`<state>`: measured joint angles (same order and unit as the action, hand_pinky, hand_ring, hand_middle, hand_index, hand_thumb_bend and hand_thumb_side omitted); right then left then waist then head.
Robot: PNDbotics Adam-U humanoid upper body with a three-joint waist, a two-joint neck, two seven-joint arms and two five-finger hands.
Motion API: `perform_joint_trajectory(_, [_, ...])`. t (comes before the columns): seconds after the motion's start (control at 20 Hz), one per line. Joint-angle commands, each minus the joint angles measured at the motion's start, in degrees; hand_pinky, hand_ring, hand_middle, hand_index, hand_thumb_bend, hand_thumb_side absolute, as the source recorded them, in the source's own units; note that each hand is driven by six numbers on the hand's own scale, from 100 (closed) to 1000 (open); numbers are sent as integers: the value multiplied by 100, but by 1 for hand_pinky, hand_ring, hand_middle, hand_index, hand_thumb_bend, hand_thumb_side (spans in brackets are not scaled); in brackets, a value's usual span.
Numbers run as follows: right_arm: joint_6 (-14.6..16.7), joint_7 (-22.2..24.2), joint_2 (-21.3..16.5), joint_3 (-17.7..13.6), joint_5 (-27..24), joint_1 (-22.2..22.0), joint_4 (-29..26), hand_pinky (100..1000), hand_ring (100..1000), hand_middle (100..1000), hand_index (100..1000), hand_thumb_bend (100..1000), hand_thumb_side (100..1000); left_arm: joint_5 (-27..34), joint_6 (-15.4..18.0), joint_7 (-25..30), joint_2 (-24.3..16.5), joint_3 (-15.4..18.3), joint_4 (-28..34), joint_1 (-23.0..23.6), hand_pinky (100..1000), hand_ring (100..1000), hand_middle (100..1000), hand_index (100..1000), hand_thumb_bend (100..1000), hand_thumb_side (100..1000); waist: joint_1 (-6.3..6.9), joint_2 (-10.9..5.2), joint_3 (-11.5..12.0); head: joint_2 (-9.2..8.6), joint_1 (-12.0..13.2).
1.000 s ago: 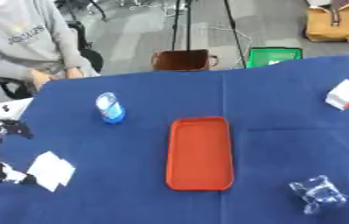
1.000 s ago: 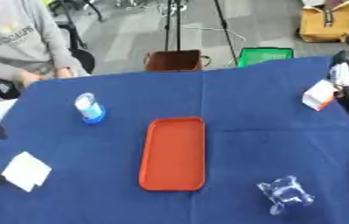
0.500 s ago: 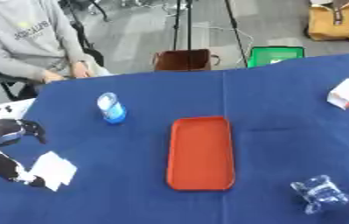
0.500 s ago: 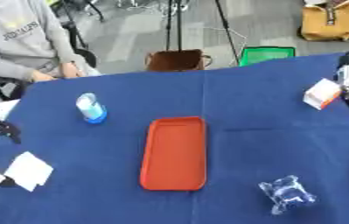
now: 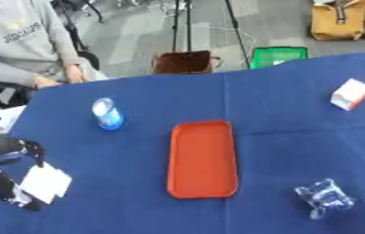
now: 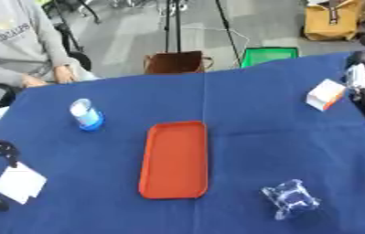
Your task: Pick up objects on the table and place them in the box.
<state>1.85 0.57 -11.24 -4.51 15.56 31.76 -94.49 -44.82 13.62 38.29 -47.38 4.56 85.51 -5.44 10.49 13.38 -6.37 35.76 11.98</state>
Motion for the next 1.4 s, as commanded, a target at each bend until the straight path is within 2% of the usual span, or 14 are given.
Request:
perform_joint_trajectory(0.05, [6, 15, -73, 22, -20, 116, -47, 695, 537, 620, 850, 100, 490, -128, 97, -105, -207, -36, -122, -88, 953, 905, 853, 743, 931, 514, -23, -65, -4, -14, 2])
perform_joint_trajectory(0.4, [7, 20, -76, 24, -32, 138, -34, 695, 537, 620, 850, 100, 490, -367, 224, -516, -89, -119, -419, -215, 942, 882, 835, 709, 890, 484, -26, -40, -36, -24, 1])
perform_joint_trajectory(0.95, [13, 27, -80, 18, -43, 187, -12, 695, 536, 620, 850, 100, 489, -817, 151, -1792, 34, -80, -622, -322, 932, 857, 815, 695, 864, 452, -52, 1, -64, -37, 4])
perform_joint_trajectory(1.4, [17, 34, -73, 17, -45, 199, -3, 695, 535, 620, 851, 100, 489, -863, 74, -2057, 57, -62, -684, -329, 924, 846, 809, 694, 868, 461, -65, 8, -55, -46, 3])
